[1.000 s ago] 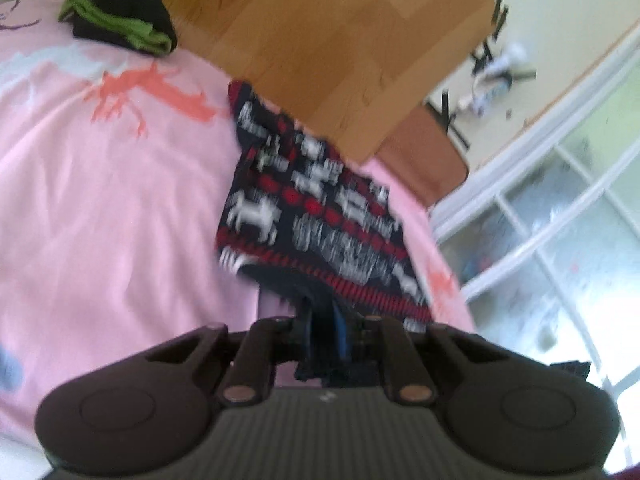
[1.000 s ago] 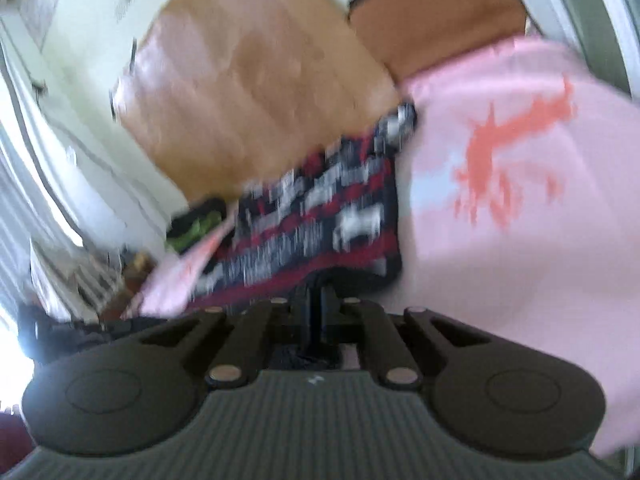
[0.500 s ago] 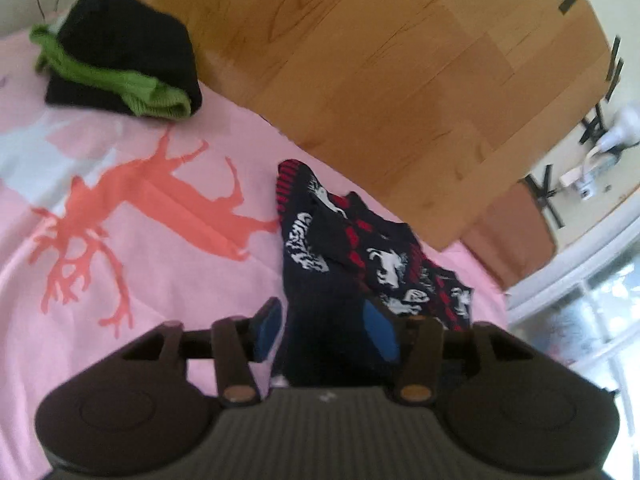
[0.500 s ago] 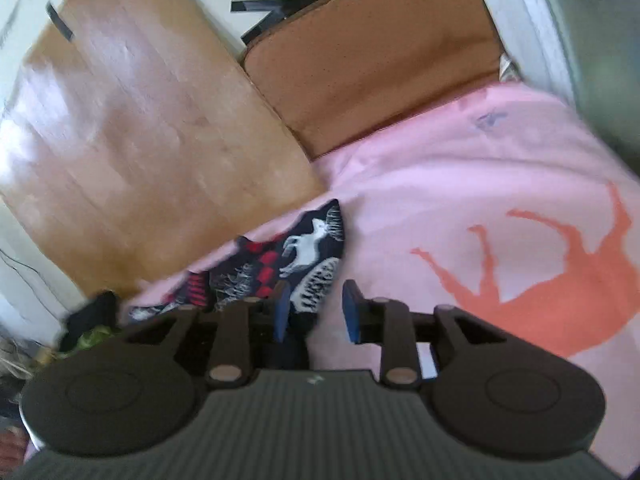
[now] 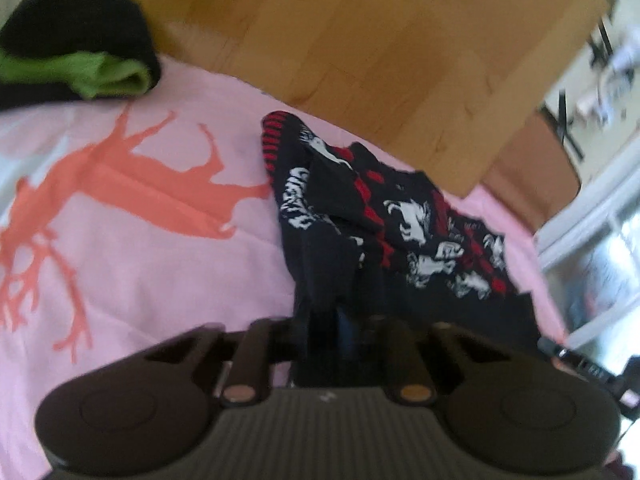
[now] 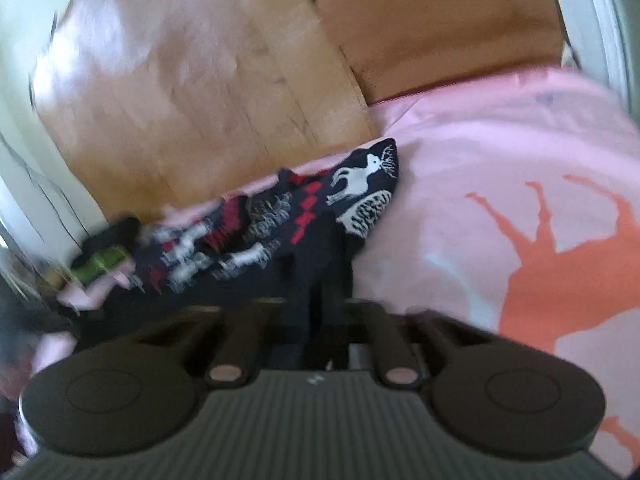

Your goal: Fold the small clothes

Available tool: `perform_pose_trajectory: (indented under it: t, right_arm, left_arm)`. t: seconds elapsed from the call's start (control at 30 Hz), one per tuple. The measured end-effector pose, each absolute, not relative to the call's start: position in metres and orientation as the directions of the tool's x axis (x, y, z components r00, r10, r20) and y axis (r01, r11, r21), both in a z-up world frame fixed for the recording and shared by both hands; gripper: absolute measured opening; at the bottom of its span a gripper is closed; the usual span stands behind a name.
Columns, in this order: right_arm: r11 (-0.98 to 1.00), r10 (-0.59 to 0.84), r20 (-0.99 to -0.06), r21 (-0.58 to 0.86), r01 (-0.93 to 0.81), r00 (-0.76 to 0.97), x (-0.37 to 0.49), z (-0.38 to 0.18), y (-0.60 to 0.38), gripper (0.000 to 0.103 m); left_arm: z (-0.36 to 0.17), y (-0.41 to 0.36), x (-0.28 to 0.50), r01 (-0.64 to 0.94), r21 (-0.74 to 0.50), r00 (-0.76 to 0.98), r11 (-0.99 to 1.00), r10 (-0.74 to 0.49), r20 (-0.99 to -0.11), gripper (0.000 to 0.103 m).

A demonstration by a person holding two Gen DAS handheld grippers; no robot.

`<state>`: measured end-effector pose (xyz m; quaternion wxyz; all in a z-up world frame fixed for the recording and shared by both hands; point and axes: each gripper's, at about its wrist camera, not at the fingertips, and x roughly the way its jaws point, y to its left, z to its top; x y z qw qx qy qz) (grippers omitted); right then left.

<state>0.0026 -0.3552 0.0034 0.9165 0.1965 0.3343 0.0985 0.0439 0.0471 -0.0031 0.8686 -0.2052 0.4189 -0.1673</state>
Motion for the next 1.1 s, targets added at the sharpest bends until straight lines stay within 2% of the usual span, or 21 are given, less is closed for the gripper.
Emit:
perform_pose_trajectory:
  t: [0.1,0.17,0.2,0.23,0.33,0.37,0.4,0.43,0.5,0.53,0.6,0.7,0.77,0.83,0.87,0.9,0.93,0.97,1.0,1.03,1.1]
  right_arm:
    - [0.943,0.179,-0.623,0.329,0.047,0.762,-0.005,0.001,-0.357,0.008]
    - [0.928,0.201,-0.647,0.366,0.068,0.736,-0.005,-0.001,-0.37,0.01]
    - [0.931,0.206,-0.662,0.36,0.064,0.721,-0.003,0.006,-0.374,0.021]
    - [0.936,0.216,-0.659,0.35,0.039,0.72,-0.003,0.018,-0.378,0.026]
    - [0.952,0.24,-0.595,0.301,-0.064,0.767,0.011,0.066,-0.382,0.028]
    - [0.951,0.263,-0.592,0.291,-0.102,0.762,0.025,0.079,-0.378,0.029]
    - [0.95,0.288,-0.596,0.275,-0.146,0.749,0.046,0.09,-0.37,0.032]
    - [0.946,0.313,-0.604,0.266,-0.185,0.733,0.066,0.096,-0.361,0.043]
    - [0.922,0.387,-0.621,0.25,-0.296,0.681,0.117,0.097,-0.337,0.057]
    - [0.92,0.388,-0.637,0.228,-0.318,0.667,0.141,0.091,-0.326,0.059]
    - [0.928,0.362,-0.684,0.2,-0.314,0.633,0.185,0.071,-0.308,0.059]
    - [0.927,0.37,-0.742,0.254,-0.276,0.559,0.234,0.034,-0.301,0.06]
    - [0.924,0.377,-0.764,0.273,-0.266,0.524,0.25,0.016,-0.3,0.061]
    - [0.915,0.398,-0.771,0.296,-0.274,0.496,0.258,0.009,-0.3,0.061]
    - [0.905,0.419,-0.773,0.318,-0.281,0.476,0.261,0.006,-0.301,0.061]
    - [0.893,0.444,-0.771,0.339,-0.297,0.456,0.262,0.004,-0.3,0.055]
    - [0.883,0.461,-0.77,0.346,-0.318,0.442,0.263,0.003,-0.297,0.036]
    - [0.877,0.465,-0.771,0.335,-0.344,0.435,0.26,0.003,-0.294,0.029]
    - [0.882,0.448,-0.774,0.301,-0.362,0.447,0.255,0.003,-0.29,0.025]
    - [0.884,0.441,-0.768,0.28,-0.375,0.465,0.25,0.005,-0.287,0.013]
    - [0.888,0.431,-0.757,0.258,-0.381,0.492,0.241,0.014,-0.288,0.012]
  left_arm:
    - [-0.009,0.043,0.048,0.124,-0.438,0.595,0.89,-0.42,-0.685,0.012]
    - [-0.007,0.046,0.048,0.124,-0.434,0.58,0.892,-0.42,-0.698,0.022]
    - [-0.001,0.049,0.046,0.129,-0.417,0.568,0.899,-0.412,-0.713,0.025]
    - [0.008,0.055,0.043,0.144,-0.412,0.575,0.9,-0.415,-0.705,0.028]
    - [0.049,0.074,0.05,0.17,-0.379,0.665,0.909,-0.39,-0.637,0.041]
    - [0.061,0.074,0.064,0.176,-0.366,0.674,0.914,-0.383,-0.632,0.041]
    - [0.073,0.067,0.082,0.192,-0.343,0.676,0.919,-0.378,-0.633,0.041]
    - [0.081,0.054,0.104,0.222,-0.307,0.676,0.925,-0.373,-0.635,0.041]
    - [0.084,0.025,0.15,0.271,-0.241,0.656,0.932,-0.362,-0.662,0.047]
    - [0.081,0.012,0.169,0.277,-0.232,0.642,0.932,-0.36,-0.677,0.048]
    - [0.061,-0.012,0.213,0.271,-0.266,0.591,0.925,-0.378,-0.712,0.049]
    - [0.021,-0.023,0.261,0.177,-0.377,0.516,0.909,-0.412,-0.751,0.049]
    - [0.001,-0.027,0.28,0.156,-0.429,0.479,0.89,-0.448,-0.755,0.054]
    - [-0.014,-0.034,0.29,0.147,-0.432,0.462,0.89,-0.448,-0.765,0.054]
    - [-0.016,-0.036,0.289,0.165,-0.431,0.472,0.887,-0.455,-0.755,0.051]
    - [-0.017,-0.041,0.288,0.2,-0.425,0.469,0.883,-0.467,-0.75,0.032]
    - [-0.019,-0.046,0.287,0.241,-0.433,0.439,0.869,-0.496,-0.75,0.021]
    - [-0.019,-0.051,0.285,0.258,-0.418,0.442,0.871,-0.491,-0.751,0.014]
    - [-0.016,-0.055,0.281,0.276,-0.384,0.459,0.881,-0.472,-0.753,0.011]
    - [-0.014,-0.056,0.278,0.287,-0.374,0.464,0.882,-0.469,-0.751,0.01]
    - [-0.006,-0.054,0.27,0.292,-0.375,0.485,0.88,-0.474,-0.735,0.009]
